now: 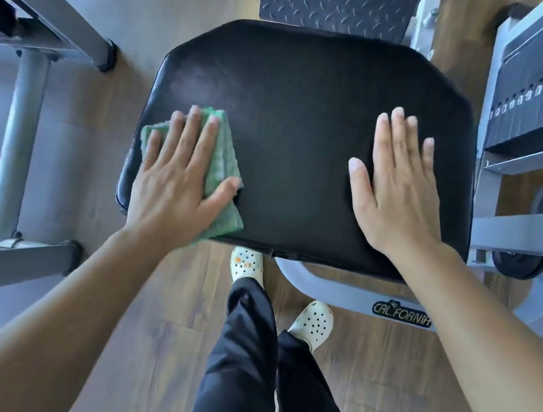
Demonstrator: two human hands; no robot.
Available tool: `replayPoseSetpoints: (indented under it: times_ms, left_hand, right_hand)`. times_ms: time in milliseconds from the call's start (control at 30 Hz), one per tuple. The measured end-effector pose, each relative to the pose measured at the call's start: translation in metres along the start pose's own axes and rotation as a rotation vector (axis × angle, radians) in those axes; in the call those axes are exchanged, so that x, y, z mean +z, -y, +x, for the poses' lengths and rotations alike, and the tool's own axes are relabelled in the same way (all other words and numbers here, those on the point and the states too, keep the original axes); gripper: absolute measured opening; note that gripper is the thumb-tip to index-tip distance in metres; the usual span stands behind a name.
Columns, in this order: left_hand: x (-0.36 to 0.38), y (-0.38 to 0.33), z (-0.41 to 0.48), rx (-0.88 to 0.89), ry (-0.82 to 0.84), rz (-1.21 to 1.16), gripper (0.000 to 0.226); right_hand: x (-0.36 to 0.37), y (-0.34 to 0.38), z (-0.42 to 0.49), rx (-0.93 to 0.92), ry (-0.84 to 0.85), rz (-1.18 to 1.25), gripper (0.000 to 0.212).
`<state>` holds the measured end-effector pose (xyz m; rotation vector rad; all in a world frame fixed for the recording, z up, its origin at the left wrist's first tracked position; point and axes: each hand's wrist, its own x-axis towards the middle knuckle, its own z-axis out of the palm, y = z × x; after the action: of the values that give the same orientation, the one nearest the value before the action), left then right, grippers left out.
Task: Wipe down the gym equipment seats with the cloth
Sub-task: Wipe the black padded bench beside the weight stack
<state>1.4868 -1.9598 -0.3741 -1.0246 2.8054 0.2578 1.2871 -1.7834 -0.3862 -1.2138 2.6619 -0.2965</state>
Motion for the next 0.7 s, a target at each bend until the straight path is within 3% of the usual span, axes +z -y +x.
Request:
replayPoseSetpoints:
  times_ms: [133,267,400,600,700]
  left_hand:
    - [-0.001,-0.016,0.051,-0.121,-0.023,-0.010,0.079]
    - [0.007,-0.063,0.053,0.132,-0.023,-0.027,0.077]
    - [0.004,-0.037,0.023,0.315,-0.018,-0.029,0.075]
    - [-0.007,-0.005,0.079,-0.083,-0.029,-0.014,0.078]
    - [-0.002,-0.040,0.108,-0.037,-0.021,-0.023,0.078]
  right_hand:
    - [0.009,0.002,-0.001,0.005,0.012,-0.083,0.069]
    - [0.008,0.004,-0.001,0.017,0.022,-0.087,0.069]
    - [0.006,0.005,-0.001,0.028,0.039,-0.089,0.069]
    - [0.004,0.007,-0.001,0.047,0.047,-0.077,0.067]
    - [0.002,0.008,0.001,0.054,0.066,-0.090,0.068]
